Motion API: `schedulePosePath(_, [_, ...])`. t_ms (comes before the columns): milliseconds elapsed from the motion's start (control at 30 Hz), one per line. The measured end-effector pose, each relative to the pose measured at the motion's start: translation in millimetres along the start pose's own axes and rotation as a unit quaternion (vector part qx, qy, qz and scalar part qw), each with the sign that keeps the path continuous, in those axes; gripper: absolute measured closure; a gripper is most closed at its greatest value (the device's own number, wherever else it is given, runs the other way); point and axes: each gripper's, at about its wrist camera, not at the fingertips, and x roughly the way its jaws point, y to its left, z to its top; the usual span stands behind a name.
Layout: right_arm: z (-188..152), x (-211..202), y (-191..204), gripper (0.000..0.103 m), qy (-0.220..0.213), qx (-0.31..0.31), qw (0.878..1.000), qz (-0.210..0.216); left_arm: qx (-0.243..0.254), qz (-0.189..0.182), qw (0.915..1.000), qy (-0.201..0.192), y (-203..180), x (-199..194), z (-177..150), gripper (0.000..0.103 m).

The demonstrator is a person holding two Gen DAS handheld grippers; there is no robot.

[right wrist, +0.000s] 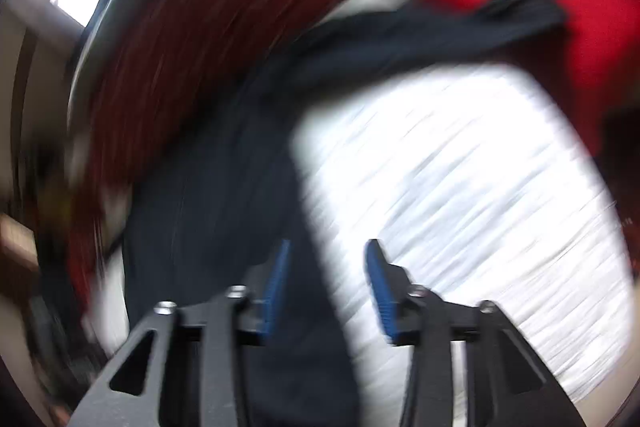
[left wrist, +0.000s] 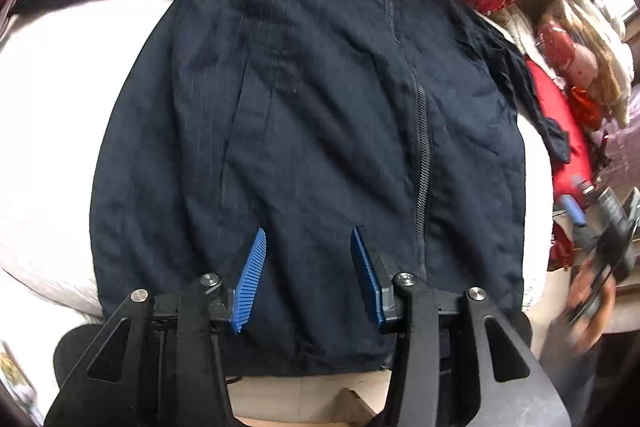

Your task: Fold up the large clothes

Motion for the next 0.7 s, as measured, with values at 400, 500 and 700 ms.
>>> schedulePosePath(400, [148,42,-171,0.034,-0.09,0.303,0.949,0.005,-0.002,0.007,0.9994,0.035,-23,50,61,0.061])
schedulePosePath(500, [168,84,-175,0.034,-0.071,0.303,0.95,-0.009,0.009,-0.004,0.9995,0.031,-30,56,79,0.06])
schedulePosePath(700, [175,95,-165,0.1,-0.1,0.291,0.951,0.016,0.01,-0.027,0.9995,0.012,-38,63,119,0.061])
